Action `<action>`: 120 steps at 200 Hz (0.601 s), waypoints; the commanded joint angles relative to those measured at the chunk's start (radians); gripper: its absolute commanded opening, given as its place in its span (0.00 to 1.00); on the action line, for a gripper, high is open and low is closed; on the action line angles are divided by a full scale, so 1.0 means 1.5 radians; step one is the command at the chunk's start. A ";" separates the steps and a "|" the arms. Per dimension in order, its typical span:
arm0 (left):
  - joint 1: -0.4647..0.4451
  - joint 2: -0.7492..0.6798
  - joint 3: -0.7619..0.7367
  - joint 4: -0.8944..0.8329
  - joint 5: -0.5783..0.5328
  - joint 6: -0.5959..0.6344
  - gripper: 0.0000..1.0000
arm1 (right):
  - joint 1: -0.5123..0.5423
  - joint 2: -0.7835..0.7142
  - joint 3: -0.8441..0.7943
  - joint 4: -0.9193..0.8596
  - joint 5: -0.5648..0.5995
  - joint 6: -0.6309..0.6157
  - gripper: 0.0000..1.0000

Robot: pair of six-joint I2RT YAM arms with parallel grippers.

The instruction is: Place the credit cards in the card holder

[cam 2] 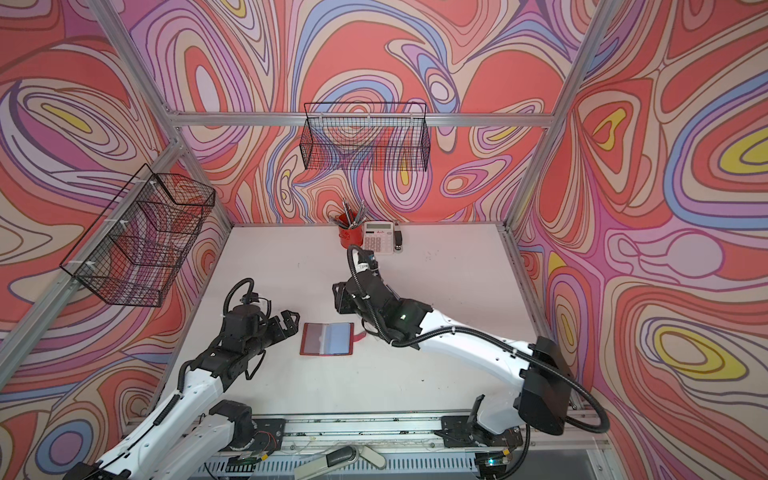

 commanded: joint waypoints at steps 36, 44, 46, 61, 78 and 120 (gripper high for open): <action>0.003 -0.029 -0.012 0.006 0.020 0.019 0.99 | -0.108 -0.040 0.087 -0.196 0.110 -0.192 0.79; 0.003 -0.032 -0.014 0.008 0.020 0.020 0.99 | -0.143 -0.044 0.099 -0.200 0.074 -0.205 0.77; 0.003 -0.033 -0.013 0.009 0.019 0.021 0.99 | -0.151 -0.047 0.099 -0.197 0.065 -0.210 0.77; 0.002 -0.035 -0.013 0.012 0.023 0.022 0.99 | -0.214 -0.078 0.066 -0.144 -0.007 -0.231 0.89; 0.004 -0.034 -0.012 0.010 0.020 0.025 0.99 | -0.285 -0.066 0.050 -0.129 -0.092 -0.244 0.93; 0.004 -0.026 -0.006 0.004 0.012 0.030 0.98 | -0.440 0.018 -0.012 -0.090 -0.372 -0.263 0.69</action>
